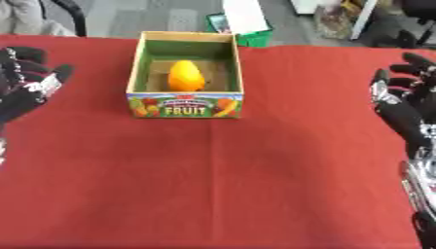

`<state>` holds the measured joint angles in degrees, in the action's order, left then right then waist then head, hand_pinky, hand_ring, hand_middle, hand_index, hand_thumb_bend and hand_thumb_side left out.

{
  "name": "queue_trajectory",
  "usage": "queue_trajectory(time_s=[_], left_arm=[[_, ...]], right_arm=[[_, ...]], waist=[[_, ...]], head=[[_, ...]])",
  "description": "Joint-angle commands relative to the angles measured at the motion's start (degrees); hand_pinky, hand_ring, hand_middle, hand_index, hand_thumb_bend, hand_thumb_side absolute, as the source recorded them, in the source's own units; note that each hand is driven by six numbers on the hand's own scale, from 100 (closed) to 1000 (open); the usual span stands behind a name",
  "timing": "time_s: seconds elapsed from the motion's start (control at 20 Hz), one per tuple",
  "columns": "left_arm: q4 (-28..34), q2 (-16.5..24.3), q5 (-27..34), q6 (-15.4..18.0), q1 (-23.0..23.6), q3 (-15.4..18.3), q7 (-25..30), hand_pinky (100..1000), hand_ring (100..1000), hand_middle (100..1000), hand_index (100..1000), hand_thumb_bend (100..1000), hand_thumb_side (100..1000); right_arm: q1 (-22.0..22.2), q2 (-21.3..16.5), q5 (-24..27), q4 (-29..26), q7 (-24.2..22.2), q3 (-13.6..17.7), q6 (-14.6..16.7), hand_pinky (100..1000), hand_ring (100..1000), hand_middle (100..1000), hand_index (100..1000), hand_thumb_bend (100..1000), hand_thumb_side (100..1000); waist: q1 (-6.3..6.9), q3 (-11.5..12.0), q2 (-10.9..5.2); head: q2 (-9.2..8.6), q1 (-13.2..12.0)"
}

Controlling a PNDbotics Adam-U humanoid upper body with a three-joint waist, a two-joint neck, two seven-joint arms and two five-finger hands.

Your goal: Pick up objects on the table and place them in the box.

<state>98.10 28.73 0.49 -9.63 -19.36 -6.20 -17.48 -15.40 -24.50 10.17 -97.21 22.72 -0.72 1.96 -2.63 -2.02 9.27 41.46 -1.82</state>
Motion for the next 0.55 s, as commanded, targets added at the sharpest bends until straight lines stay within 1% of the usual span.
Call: queue_trajectory(time_s=[0.05,0.25,0.55], left_arm=[[1.18,0.54,1.58,0.7,0.3,1.36,-1.47,618,610,578,676,682,421],[0.61,-0.03,3.11,1.36,0.8,1.15,-1.75,616,609,579,676,676,419],[0.04,-0.77,3.64,2.32,1.16,0.9,-1.18,613,599,572,672,668,418]], right_arm=[[-0.5,-1.03,0.38,-0.53,0.06,0.4,0.12,626,624,650,805,191,127],[-0.49,-0.99,0.66,-0.56,0.04,0.41,0.16,625,623,650,806,191,127],[-0.47,-0.96,0.87,-0.58,0.03,0.44,0.2,625,623,650,807,192,125]], waist=[[-0.01,0.1,-0.61],[-0.07,0.17,-0.66],[-0.08,-0.57,-0.61]], head=[[-0.56,0.18],[-0.42,0.15],[0.09,0.1]])
